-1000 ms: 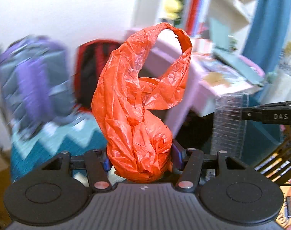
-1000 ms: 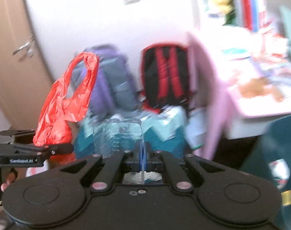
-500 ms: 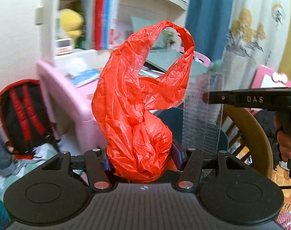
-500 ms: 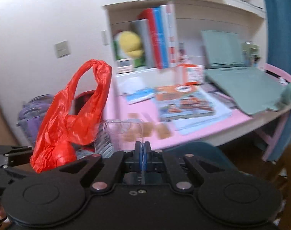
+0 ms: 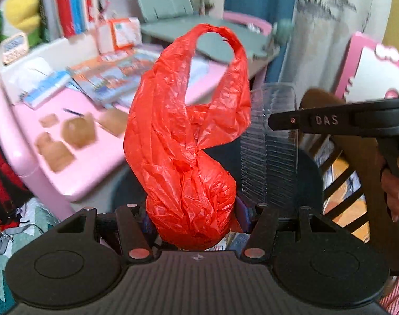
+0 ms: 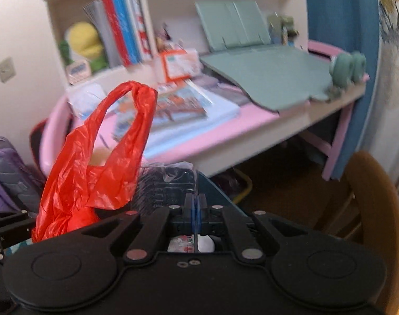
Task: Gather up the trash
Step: 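Carry the red bag and clear container in both tools to the wastebasket, then open both tools over the wastebasket to drop the bag and container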
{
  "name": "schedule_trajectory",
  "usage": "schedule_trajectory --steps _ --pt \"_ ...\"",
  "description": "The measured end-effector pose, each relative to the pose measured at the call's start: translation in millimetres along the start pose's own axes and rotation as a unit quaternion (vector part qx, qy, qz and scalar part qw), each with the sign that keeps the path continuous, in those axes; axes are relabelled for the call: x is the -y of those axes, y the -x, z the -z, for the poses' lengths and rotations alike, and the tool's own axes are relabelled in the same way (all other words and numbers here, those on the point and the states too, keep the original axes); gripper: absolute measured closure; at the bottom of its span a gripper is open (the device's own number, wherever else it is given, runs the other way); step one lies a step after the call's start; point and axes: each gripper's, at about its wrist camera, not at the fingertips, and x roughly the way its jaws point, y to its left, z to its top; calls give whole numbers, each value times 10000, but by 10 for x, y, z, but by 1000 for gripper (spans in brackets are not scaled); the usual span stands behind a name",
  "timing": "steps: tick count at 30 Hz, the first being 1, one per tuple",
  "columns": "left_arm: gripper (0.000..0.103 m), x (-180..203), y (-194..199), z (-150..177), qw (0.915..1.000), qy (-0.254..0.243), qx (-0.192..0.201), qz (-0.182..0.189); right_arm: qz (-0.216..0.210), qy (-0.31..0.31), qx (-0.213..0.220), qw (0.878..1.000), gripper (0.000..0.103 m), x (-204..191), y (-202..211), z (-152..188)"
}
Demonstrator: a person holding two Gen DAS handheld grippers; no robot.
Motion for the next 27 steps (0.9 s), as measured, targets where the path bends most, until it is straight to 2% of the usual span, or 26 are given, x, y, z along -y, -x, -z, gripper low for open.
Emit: schedule_trajectory --steps 9,16,20,23,27 --pt "45 165 -550 83 9968 -499 -605 -175 291 294 -815 9958 101 -8 -471 230" --pt "44 184 -701 131 9931 -618 -992 -121 362 466 -1147 9916 91 -89 -640 327" --pt "40 142 -707 140 9935 -519 -1008 -64 393 509 -1263 9899 86 -107 -684 365" --pt "31 136 -660 145 9946 -511 -896 -76 384 475 -1319 9894 81 -103 -687 383" --pt "29 141 -586 158 9956 -466 -806 -58 466 505 -1339 9886 73 -119 -632 377"
